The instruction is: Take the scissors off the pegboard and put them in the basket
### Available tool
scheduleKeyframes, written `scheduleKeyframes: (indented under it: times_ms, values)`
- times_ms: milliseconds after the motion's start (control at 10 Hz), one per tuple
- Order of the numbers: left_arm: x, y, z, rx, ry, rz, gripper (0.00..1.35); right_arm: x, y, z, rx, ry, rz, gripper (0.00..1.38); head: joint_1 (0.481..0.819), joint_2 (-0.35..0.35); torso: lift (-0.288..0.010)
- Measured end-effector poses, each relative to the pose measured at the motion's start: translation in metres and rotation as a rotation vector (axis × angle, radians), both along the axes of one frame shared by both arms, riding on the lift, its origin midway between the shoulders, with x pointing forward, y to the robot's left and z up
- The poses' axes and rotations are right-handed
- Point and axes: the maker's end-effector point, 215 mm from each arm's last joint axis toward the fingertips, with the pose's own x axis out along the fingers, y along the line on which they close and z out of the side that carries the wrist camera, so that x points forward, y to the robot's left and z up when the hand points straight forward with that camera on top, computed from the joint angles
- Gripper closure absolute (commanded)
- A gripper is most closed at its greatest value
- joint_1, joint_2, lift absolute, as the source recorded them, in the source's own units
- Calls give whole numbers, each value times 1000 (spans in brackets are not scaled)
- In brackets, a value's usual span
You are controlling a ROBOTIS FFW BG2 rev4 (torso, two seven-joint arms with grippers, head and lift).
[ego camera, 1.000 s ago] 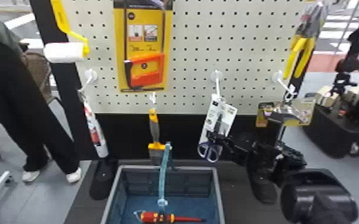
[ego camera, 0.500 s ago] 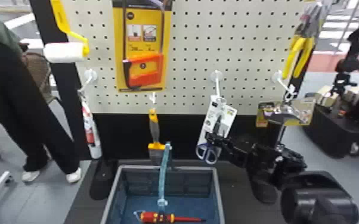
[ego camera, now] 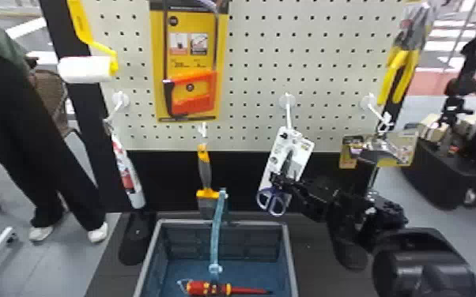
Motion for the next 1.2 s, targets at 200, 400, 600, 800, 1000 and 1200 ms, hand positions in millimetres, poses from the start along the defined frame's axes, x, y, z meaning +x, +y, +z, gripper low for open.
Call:
scheduleKeyframes:
  times_ms: [200,400,600,800,1000,1200]
  values:
    - [0,0,-1,-1,2,1,367,-7,2,2,13,0,-1,1289,549,0,-100]
    - [0,0,-1,-1,3,1,367,-17,6,5,29,1,1,1289,549,0,-100]
    - [0,0,-1,-1,1,1,367,-33,9,14,66,-4,-15,1289,549,0,-100]
    - [0,0,-1,-1,1,1,367,-45,9,16,110,6,-29,1289,549,0,-100]
    - [-1,0,-1,-1,2,1,367,-53,12,14,140,22,-29,1289,549,0,-100]
    - [-1,0,-2,-1,4,1,367,-64,14,8,188,56,-46,1289,549,0,-100]
